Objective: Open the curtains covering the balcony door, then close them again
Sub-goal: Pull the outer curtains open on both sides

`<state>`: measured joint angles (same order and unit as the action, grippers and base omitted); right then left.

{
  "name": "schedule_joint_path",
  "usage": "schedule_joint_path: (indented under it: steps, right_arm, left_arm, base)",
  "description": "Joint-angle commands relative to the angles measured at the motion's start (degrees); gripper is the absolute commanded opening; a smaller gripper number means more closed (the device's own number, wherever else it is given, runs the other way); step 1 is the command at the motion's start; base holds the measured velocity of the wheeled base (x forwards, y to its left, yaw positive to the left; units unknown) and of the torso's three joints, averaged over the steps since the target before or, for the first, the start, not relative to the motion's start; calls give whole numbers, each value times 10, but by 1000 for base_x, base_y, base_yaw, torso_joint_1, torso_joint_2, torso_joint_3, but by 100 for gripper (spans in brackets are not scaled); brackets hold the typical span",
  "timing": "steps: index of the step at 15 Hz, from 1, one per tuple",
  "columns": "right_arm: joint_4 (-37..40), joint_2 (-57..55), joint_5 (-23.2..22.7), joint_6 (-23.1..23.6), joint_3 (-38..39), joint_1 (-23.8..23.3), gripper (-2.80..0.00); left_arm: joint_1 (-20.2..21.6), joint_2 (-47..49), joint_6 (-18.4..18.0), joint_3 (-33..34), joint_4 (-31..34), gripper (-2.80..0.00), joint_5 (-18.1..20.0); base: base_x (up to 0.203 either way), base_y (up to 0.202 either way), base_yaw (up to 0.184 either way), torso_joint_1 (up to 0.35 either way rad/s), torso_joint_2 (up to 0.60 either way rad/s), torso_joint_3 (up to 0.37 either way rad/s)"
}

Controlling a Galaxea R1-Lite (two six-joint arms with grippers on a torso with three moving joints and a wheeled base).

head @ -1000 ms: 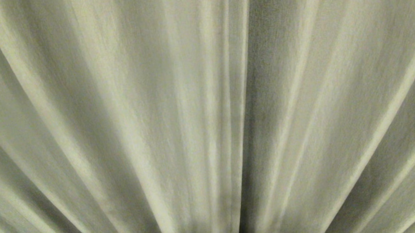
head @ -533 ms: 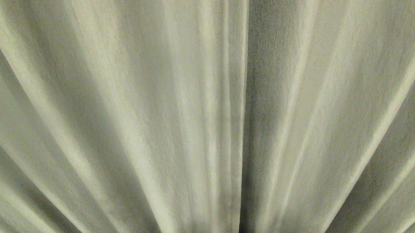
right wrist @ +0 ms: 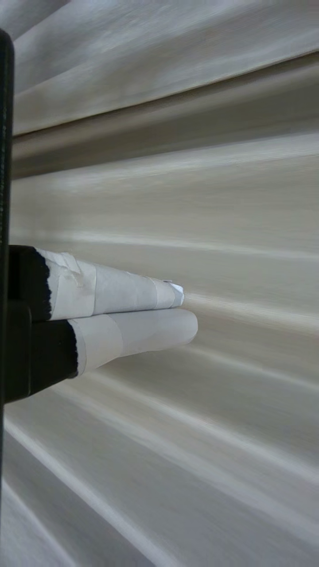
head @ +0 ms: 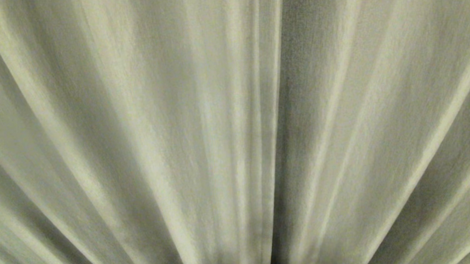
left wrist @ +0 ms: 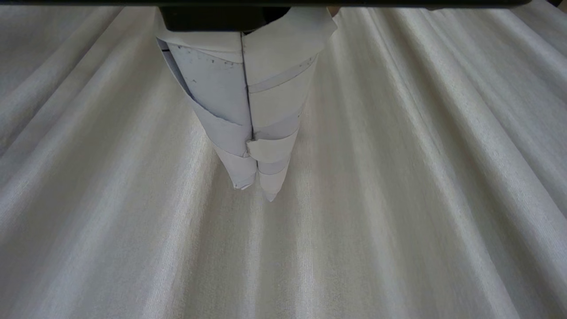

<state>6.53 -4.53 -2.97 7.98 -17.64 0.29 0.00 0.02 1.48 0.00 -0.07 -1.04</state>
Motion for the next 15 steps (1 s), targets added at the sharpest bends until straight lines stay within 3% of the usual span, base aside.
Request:
schedule_joint_path:
  steps: [1,9,10,15]
  right_arm:
    - [1,-82,0,1,-54,2,-280]
    - [-160,-339,-3,-3,-117,2,-280]
    - [-175,-365,-4,-6,-130,2,0]
    - [-213,-451,-5,-9,-186,2,0]
  left_arm:
    - [0,0,0,0,0,-280,0]
    - [0,0,0,0,0,-280,0]
    - [0,0,0,0,0,-280,0]
    - [0,0,0,0,0,-280,0]
  base:
    - [0,0,0,0,0,0]
    - [0,0,0,0,0,0]
    - [0,0,0,0,0,0]
    - [0,0,0,0,0,0]
